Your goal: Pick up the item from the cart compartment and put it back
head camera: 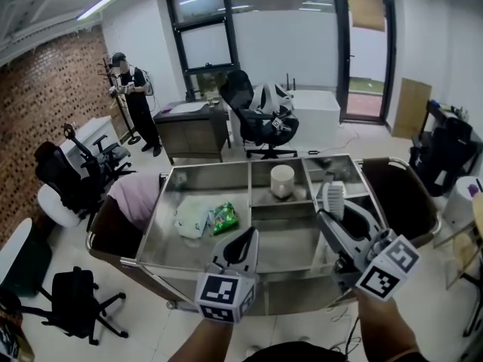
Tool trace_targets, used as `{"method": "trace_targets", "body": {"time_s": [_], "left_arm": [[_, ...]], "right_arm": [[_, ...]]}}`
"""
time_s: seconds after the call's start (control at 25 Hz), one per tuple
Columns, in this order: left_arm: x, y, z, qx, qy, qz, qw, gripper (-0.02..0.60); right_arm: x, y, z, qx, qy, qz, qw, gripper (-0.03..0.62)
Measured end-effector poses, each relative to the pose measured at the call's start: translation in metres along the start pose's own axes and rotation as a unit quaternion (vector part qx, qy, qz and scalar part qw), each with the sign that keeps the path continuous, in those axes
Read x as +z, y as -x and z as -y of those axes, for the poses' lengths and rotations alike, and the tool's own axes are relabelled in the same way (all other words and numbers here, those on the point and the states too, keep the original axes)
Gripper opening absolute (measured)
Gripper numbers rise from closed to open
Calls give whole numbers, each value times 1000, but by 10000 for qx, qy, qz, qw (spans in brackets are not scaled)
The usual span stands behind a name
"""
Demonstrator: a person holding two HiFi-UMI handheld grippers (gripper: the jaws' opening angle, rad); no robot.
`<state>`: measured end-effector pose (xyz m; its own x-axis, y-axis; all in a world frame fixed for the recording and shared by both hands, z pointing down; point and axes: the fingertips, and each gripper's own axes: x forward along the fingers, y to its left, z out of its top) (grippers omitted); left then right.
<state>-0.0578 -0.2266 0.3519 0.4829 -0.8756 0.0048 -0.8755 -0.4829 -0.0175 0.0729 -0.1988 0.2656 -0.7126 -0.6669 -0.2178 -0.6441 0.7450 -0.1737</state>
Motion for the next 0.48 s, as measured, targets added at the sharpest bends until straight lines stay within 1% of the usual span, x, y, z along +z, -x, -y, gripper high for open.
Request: {"method": "trace_targets", "body": {"time_s": [0.12,0.32,0.48], "left_arm": [[-3,5,4,-28,7,-14,10000,0],[-10,12,9,-71,60,-60,9999,0],[-8,17,10,10,63,29,10000,0]], "right_arm": [[-14,12,-8,9,-44,-109,9999,155],[-43,18,-10,-37,-226,-355,9991,155],[-48,18,-9,-85,-124,-430,9990,155]]}}
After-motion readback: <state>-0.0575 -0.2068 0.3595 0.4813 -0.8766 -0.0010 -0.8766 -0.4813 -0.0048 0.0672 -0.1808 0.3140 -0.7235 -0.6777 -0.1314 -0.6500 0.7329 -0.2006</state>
